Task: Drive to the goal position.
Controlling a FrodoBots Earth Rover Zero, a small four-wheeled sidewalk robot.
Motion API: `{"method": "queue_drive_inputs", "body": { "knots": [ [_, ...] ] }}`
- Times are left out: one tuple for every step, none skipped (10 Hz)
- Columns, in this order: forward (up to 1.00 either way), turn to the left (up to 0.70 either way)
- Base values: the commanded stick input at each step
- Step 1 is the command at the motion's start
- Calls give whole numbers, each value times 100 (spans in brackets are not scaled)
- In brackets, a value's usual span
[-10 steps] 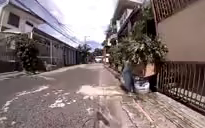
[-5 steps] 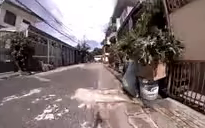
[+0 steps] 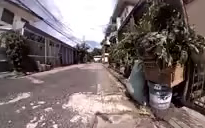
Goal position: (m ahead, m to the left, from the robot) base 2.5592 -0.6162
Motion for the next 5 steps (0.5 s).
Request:
{"method": "queue_drive_inputs", "body": {
  "knots": [
    [70,0],
    [70,7],
    [70,19],
    [70,27],
    [70,27]
  ]
}}
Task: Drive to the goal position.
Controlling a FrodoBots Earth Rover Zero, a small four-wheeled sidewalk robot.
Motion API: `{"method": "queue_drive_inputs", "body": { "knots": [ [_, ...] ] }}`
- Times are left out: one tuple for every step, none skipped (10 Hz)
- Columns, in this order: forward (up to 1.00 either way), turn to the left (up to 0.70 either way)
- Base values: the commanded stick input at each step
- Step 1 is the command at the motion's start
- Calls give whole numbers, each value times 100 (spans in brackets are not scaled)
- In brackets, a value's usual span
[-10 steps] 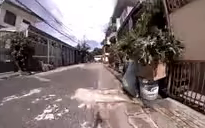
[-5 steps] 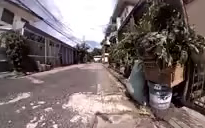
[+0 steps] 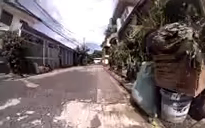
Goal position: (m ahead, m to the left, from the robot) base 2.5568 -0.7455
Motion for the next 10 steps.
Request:
{"method": "queue_drive_inputs", "body": {
  "knots": [
    [70,27],
    [70,0],
    [70,0],
    [70,0],
    [70,0],
    [70,0],
    [70,0],
    [70,0],
    [70,0],
    [70,0]
  ]
}}
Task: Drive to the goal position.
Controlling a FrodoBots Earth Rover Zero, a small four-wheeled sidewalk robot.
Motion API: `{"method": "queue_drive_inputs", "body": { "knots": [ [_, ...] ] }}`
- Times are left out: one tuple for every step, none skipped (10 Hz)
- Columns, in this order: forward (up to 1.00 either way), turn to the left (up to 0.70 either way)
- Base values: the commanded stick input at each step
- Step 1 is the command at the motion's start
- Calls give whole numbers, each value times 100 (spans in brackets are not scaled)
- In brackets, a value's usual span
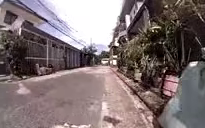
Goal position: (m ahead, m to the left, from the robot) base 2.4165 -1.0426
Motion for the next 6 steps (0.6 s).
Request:
{"method": "queue_drive_inputs", "body": {
  "knots": [
    [70,0],
    [70,0],
    [70,0],
    [70,0],
    [70,0],
    [70,0]
  ]
}}
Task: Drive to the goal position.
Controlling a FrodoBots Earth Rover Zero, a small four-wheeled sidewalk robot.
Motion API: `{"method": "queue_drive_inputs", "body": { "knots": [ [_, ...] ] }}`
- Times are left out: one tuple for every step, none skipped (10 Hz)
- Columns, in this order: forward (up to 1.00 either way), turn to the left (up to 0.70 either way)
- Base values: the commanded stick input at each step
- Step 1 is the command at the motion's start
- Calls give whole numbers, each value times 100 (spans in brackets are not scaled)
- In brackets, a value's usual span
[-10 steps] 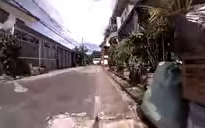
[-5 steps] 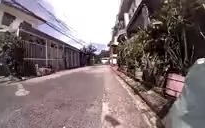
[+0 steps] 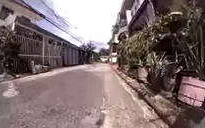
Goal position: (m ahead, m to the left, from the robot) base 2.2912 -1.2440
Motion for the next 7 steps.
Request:
{"method": "queue_drive_inputs", "body": {
  "knots": [
    [70,0],
    [70,0],
    [70,0],
    [70,0],
    [70,0],
    [70,0],
    [70,0]
  ]
}}
